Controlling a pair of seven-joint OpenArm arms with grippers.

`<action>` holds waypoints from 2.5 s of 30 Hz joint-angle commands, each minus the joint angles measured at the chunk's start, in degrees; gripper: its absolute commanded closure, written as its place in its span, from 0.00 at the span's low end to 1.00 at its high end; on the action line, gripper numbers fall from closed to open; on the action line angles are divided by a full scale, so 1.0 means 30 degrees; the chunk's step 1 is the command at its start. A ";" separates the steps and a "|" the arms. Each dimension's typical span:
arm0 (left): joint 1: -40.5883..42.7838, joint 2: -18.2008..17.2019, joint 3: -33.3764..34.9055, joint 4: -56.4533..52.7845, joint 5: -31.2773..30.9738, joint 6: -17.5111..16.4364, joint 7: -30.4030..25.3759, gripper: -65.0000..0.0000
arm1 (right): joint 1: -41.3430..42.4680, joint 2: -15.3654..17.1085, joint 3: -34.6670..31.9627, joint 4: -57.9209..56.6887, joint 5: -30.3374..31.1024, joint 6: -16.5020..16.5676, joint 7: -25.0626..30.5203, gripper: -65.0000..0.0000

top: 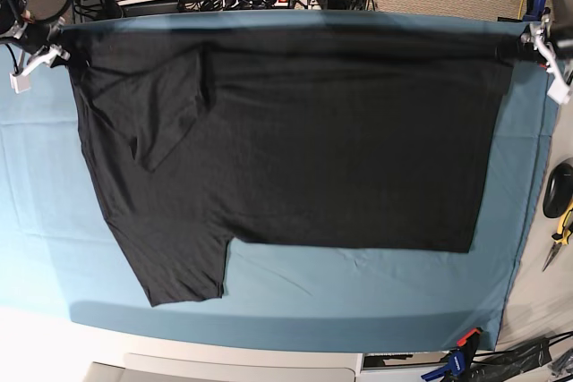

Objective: Fold the T-shirt properly
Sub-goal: 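Pull the gripped edge toward the arms with both grippers, then release and move the right gripper to the hem corner beside it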

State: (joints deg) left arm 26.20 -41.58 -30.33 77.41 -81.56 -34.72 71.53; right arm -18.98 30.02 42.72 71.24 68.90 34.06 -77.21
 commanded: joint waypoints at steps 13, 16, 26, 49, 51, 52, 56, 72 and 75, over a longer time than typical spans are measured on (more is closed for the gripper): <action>0.0576 0.0058 -0.2025 0.0532 -0.0109 0.0036 -0.0211 1.00 | -0.0335 0.0838 0.0168 0.0146 -0.0328 0.0007 0.0036 1.00; 0.0583 0.0430 -0.2025 0.0532 -0.0095 -0.0007 -0.0211 1.00 | -0.0335 0.0838 0.0168 0.0146 -0.0350 0.0007 0.0022 1.00; 0.0583 0.0568 -0.2025 0.0532 0.0335 -0.0889 -0.0692 0.55 | -0.0284 0.0838 0.0364 0.0146 -0.0699 0.0007 0.0852 0.61; -0.3075 -0.2754 -0.5690 0.7599 0.6594 -0.0350 -0.5581 0.55 | 1.6050 0.1260 -0.2805 -0.3322 -1.2305 -0.1078 0.9187 0.61; -0.3024 -0.2696 -0.5683 0.7577 0.6768 -0.0357 -0.5574 0.55 | 1.8382 0.1253 -0.4809 -0.6608 -1.3216 -0.1348 1.0681 0.61; -0.2994 -0.2674 -0.5690 0.7577 0.6783 -0.0364 -0.5493 0.55 | 1.9540 0.1166 -0.5668 -0.8408 -1.3682 -0.1457 1.1409 0.60; -0.3016 -0.2433 -0.5683 0.7577 0.6819 -0.0364 -0.5493 0.55 | 2.3132 0.0284 -0.7359 -1.5016 -1.5227 -0.2215 1.4054 0.48; -0.3002 -0.2280 -0.5690 0.7570 0.6827 -0.0364 -0.4779 0.55 | 2.2331 -0.2747 -0.7424 -1.8068 -2.1944 -0.6499 1.6604 0.48; -0.3009 -0.2280 -0.5690 0.7577 0.6827 -0.0364 -0.4779 0.55 | 2.2185 -0.2747 -0.7424 -1.7959 -2.2862 -0.7548 1.6946 0.48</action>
State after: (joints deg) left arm 17.56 -46.70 -46.78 99.48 -60.45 -35.83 58.24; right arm 46.48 20.95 20.45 16.93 0.47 11.81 -25.43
